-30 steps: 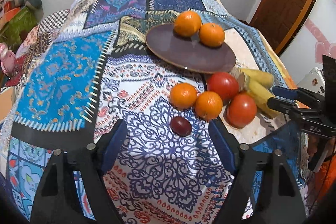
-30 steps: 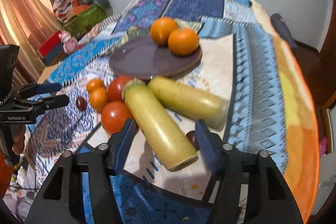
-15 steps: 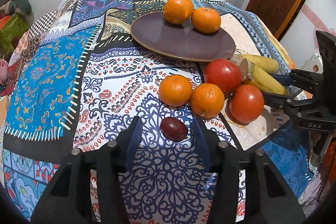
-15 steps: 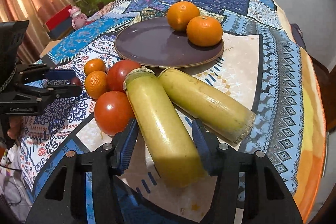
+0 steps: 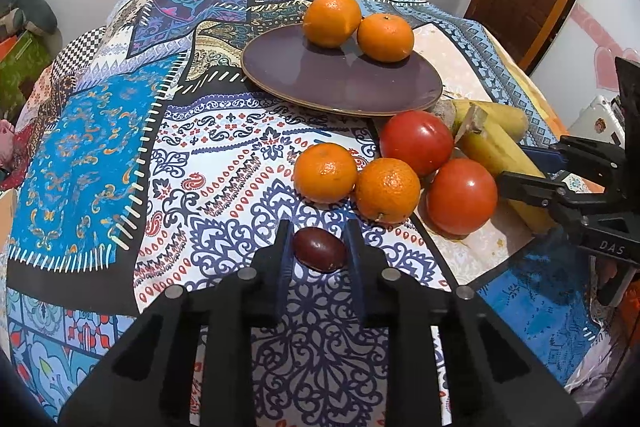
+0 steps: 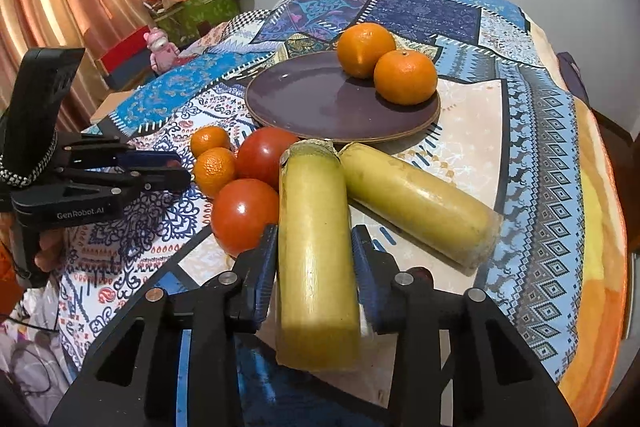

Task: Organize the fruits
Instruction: 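Carry the plum and yellow cylinder onto the purple plate with both tools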

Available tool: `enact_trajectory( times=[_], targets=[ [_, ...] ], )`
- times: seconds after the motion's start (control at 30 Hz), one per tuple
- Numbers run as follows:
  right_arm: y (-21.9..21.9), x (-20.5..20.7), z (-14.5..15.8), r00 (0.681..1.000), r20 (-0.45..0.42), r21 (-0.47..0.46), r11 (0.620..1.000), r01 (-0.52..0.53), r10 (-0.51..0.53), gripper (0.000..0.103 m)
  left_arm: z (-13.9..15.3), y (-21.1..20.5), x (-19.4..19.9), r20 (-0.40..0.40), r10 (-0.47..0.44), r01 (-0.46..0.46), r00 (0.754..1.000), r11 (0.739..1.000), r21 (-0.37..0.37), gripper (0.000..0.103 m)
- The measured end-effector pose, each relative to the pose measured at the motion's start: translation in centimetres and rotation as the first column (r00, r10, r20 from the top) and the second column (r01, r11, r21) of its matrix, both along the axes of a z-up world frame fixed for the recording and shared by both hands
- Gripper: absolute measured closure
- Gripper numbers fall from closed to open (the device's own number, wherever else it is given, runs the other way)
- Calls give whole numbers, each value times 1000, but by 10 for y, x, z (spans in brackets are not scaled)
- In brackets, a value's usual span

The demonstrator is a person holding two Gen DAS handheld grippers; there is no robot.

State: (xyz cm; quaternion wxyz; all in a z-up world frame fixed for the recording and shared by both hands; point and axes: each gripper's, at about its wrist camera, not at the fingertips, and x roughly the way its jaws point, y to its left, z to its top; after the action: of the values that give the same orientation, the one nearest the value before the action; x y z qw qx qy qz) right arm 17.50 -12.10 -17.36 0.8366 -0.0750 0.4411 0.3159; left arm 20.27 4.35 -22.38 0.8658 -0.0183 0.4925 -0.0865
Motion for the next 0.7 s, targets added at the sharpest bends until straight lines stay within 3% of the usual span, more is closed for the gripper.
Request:
enact_trajectory(
  times=[0.43, 0.7],
  targets=[
    [-14, -1, 41, 994, 85, 67, 996, 61, -66, 69, 38, 9, -5, 88, 38, -36, 995, 999, -19, 78],
    [3, 22, 62, 986, 153, 81, 995, 53, -65, 69, 68, 10, 12, 169, 49, -45, 984, 999, -31, 78]
  ],
)
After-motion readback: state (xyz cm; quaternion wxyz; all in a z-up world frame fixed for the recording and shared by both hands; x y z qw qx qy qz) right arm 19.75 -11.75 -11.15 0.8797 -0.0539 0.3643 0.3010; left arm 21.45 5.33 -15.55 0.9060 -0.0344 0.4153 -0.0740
